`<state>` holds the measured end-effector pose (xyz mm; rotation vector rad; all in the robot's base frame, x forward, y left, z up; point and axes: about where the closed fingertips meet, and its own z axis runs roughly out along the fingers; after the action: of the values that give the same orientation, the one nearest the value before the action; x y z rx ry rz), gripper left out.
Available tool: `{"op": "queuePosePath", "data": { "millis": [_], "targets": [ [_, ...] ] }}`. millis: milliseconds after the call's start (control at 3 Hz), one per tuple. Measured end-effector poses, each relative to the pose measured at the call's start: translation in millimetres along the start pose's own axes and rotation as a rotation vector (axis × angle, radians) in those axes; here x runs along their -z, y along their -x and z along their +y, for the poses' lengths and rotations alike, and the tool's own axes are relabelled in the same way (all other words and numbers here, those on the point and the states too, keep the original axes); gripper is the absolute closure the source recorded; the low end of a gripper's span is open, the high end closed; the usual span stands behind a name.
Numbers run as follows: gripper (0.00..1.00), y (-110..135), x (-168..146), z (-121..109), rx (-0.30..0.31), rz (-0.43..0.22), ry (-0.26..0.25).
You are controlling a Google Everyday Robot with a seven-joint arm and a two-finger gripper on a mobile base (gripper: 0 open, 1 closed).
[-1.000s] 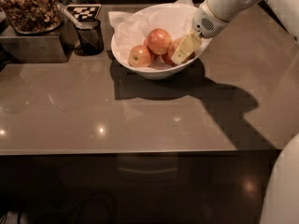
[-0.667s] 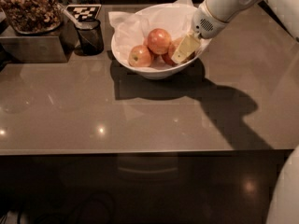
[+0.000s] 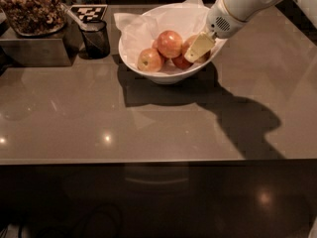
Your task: Pick apple from white bowl
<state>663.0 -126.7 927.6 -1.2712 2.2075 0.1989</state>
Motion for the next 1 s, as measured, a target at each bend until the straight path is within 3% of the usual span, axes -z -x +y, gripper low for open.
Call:
{"op": "queuePosePath", "data": {
  "millis": [333,1000],
  "targets": [
    [1.00,4,14,2,0.002,-0.065,0.025],
    [1.00,37,86,27,0.073,-0.414,0.232]
  ]
}}
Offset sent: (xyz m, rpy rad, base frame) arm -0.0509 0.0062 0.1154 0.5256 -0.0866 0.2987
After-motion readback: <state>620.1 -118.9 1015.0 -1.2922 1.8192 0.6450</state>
